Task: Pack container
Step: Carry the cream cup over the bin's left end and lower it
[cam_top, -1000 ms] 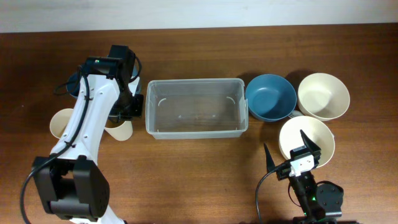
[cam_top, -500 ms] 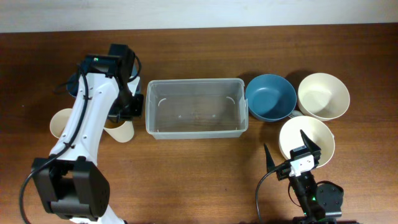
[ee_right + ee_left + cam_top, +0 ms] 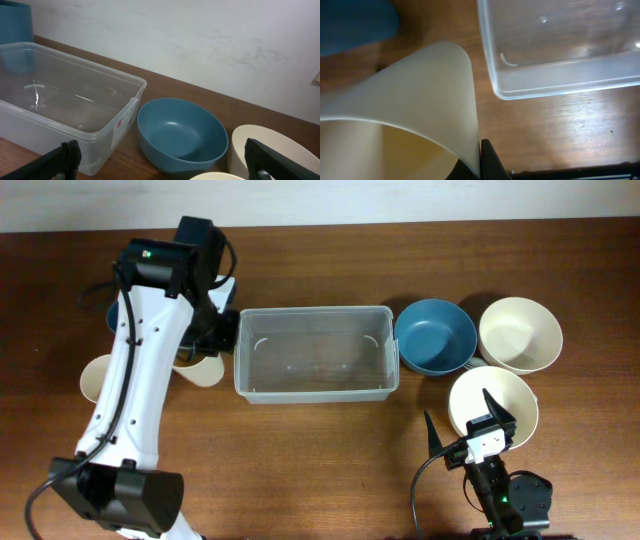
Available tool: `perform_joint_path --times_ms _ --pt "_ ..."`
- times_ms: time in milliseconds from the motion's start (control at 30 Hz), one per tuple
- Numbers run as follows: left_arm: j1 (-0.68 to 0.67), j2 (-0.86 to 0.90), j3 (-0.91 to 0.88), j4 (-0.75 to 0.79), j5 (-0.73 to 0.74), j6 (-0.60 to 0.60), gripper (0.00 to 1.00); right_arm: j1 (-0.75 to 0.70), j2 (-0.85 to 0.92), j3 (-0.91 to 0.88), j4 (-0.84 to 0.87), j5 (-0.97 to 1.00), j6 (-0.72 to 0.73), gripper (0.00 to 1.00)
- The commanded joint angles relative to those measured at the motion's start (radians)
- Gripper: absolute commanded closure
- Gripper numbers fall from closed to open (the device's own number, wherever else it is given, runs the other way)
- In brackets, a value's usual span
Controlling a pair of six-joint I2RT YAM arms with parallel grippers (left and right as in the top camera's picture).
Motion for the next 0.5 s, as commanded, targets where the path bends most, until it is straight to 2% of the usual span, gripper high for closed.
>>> perform_joint_path --times_ms 0,167,333,467 --pt "-0.042 0.001 0.080 -0.018 0.003 0.002 0.98 0.006 -0.004 -0.005 -0.006 -0.006 -0.003 0.01" --pt "-0.065 0.001 0.166 -0.014 0.004 0.002 0.99 0.006 -0.004 -0.005 -0.006 -0.006 -0.003 0.01" --pt "-0.090 0.003 0.177 0.092 0.008 0.003 0.99 0.006 -0.004 -0.005 -0.006 -0.006 -0.003 0.01" --pt "-0.106 0.006 0.177 0.141 0.074 0.035 0.98 0.006 -0.004 -0.005 -0.006 -0.006 -0.003 0.01"
